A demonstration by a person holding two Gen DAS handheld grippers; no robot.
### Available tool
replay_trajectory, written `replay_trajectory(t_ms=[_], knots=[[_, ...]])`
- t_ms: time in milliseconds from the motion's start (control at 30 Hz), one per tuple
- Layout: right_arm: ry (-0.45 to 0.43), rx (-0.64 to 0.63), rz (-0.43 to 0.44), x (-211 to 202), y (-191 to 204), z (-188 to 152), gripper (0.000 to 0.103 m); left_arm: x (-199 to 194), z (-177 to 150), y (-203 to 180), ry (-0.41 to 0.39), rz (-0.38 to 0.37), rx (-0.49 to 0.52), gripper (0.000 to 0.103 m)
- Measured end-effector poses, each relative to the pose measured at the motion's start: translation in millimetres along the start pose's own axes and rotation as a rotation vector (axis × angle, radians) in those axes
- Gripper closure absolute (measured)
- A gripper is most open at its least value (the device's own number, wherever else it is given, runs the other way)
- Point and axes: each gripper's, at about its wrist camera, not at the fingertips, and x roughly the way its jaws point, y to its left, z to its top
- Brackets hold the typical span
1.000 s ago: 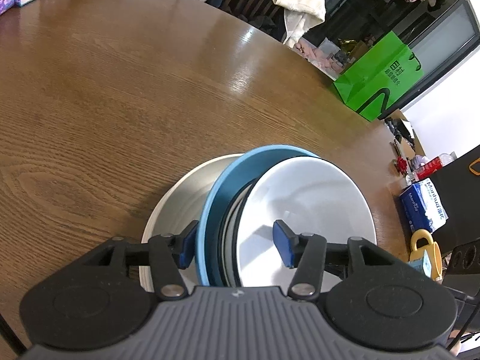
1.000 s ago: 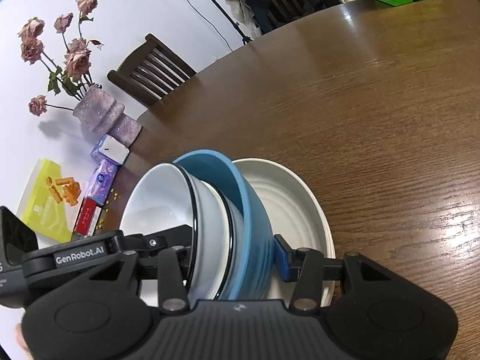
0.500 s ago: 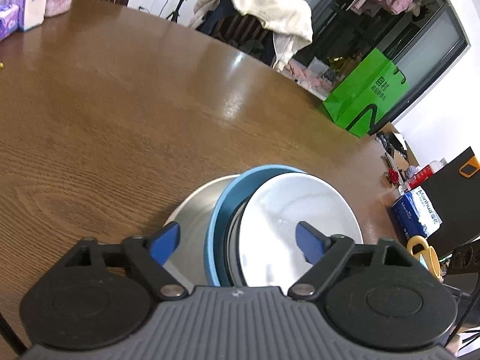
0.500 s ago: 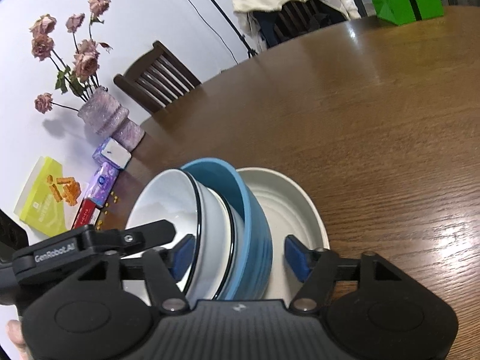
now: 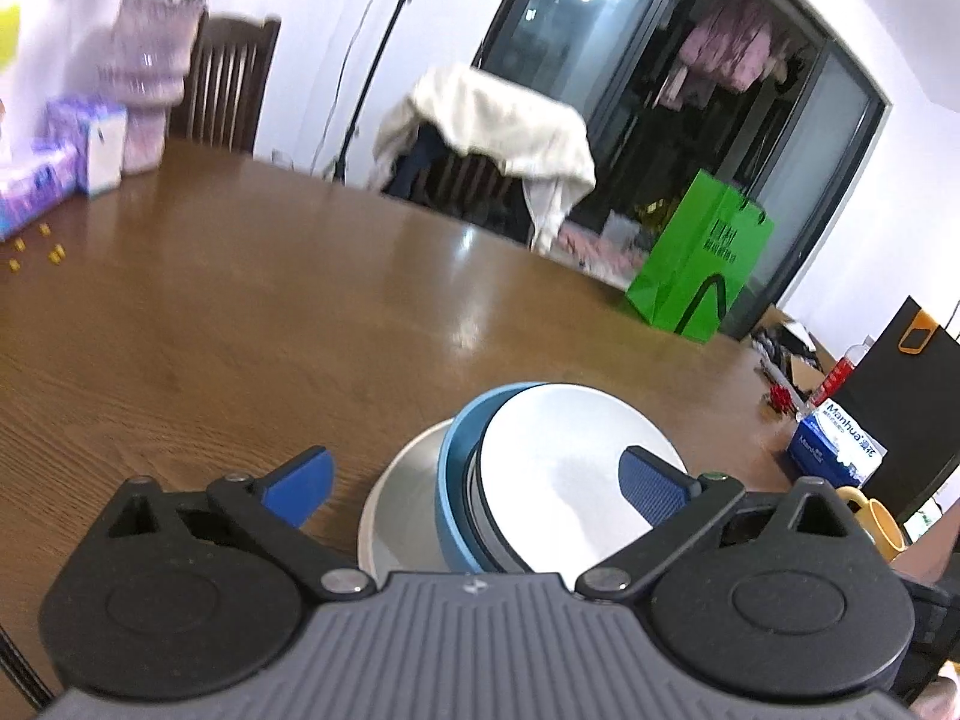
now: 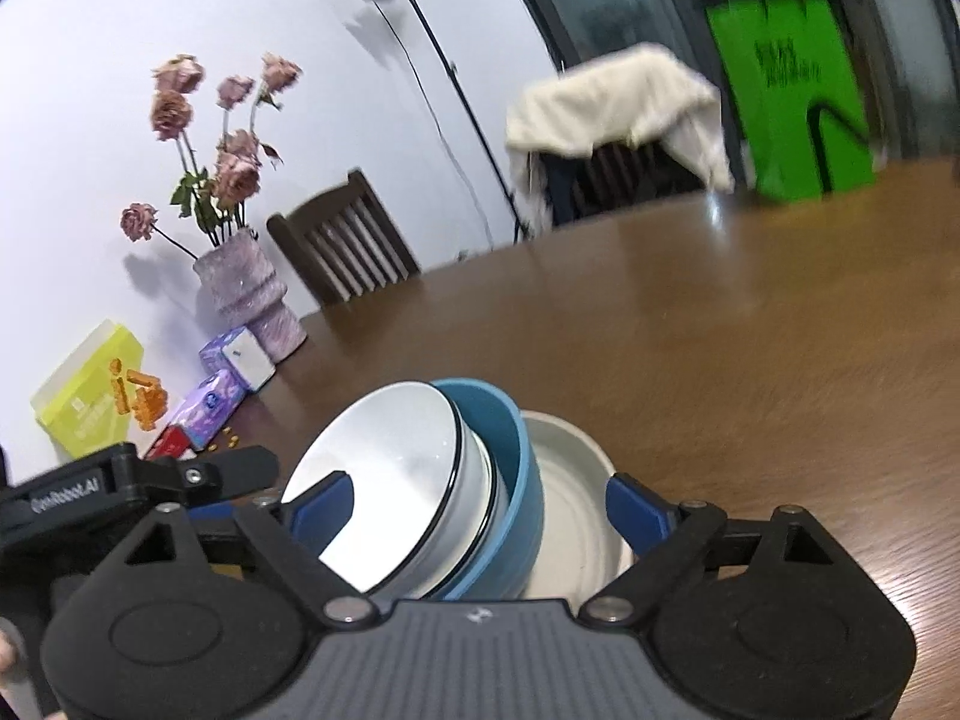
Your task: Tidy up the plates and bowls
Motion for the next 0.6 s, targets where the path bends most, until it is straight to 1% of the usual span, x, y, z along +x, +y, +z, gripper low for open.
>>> replay_trajectory(t_ms=[133,167,300,400,500,600], knots=[[-0.112,-0.084,-0.029,-25,13,-15,0.001,-25,-13,-8,-0.084,0.017,0.046,0.000],[-0.141,-0.102,-0.032,-33,16,-19,0.001,-32,-17,-10,-0.103,0.020,0.059,0.000],[-0.209,-0.136,-0.043,-58,27,-34,0.000,-57,-36,-15,-0.161,0.007,0.090,0.000],[-0.255,-0.150,-0.056,-77,31,-51,0.000,-77,-55,-18,-0.211,0.011,0.116,0.000],[-0.280,-0.173,-0.078,-96,35,-72,0.000,-99,-75,-24,-0.270,0.037,0.163,0.000],[-0.291,-0.204,-0.102,-116,39,-94,0.000,-117,-91,-28,-0.310,0.045,0.209,0.000]])
